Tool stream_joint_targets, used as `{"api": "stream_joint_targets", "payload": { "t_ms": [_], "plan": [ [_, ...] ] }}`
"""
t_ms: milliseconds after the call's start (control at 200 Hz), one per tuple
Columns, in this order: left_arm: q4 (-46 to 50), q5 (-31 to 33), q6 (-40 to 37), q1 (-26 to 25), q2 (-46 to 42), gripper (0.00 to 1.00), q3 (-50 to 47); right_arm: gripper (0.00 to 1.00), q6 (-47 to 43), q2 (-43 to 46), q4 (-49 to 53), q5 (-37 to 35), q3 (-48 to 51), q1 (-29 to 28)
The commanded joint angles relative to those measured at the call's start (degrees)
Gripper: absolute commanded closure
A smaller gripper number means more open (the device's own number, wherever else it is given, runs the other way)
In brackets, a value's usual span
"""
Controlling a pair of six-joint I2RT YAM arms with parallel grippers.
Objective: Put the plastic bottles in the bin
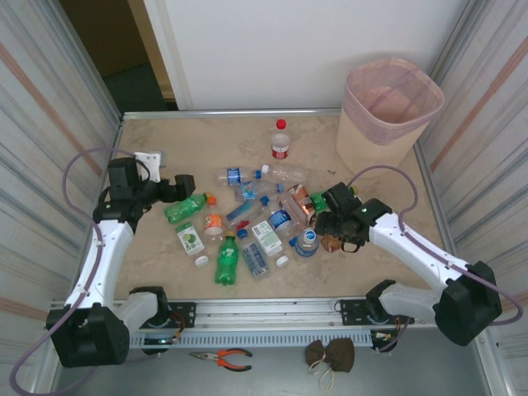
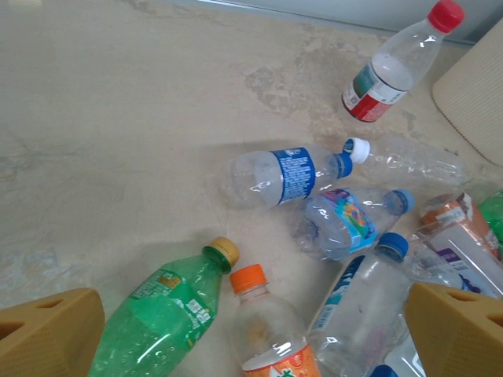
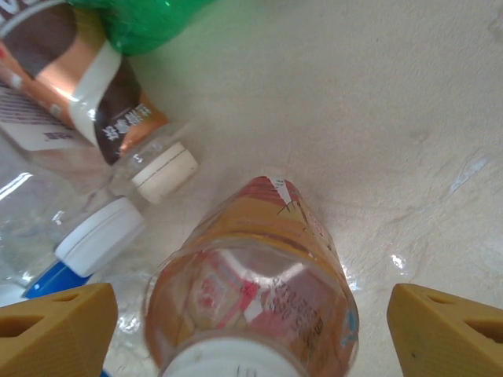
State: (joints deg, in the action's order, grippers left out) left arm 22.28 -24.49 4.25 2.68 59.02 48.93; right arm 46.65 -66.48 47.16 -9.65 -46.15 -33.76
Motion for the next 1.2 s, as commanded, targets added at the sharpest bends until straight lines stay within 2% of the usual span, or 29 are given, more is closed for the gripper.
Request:
{"api": "stream_joint_targets", "payload": {
  "t_ms": [0,185,576,882,1192],
  "plan": [
    [-1.2,-0.4,-1.3,1.6,-0.4,0.01,-0.3,0.15,2.7,-1.4,-1.5,-2.2,0.7,-0.2],
    [-2.8,-3.4,0.6,4.7,-0.2,0.01,-1.3,0.24,2.6,-1.8,-2.1,-3.5,1.0,0.0],
    [-2.4,-2.8,0.5,5.0,-0.8,0.01,-1.7,0.44,2.9,1.1,-0.3,-3.5,1.3,0.5],
    [-2.6,-2.6,0.3,5.0,-0.7,0.01,-1.7,0.45,0.5,4.6,5.1,-5.2,-4.5,2.1],
    [-2.6,-2.5,0.2,5.0,-0.8,0.01,-1.7,0.45,-9.5,5.5,9.5,-3.4,-18.9,11.7]
  ]
}}
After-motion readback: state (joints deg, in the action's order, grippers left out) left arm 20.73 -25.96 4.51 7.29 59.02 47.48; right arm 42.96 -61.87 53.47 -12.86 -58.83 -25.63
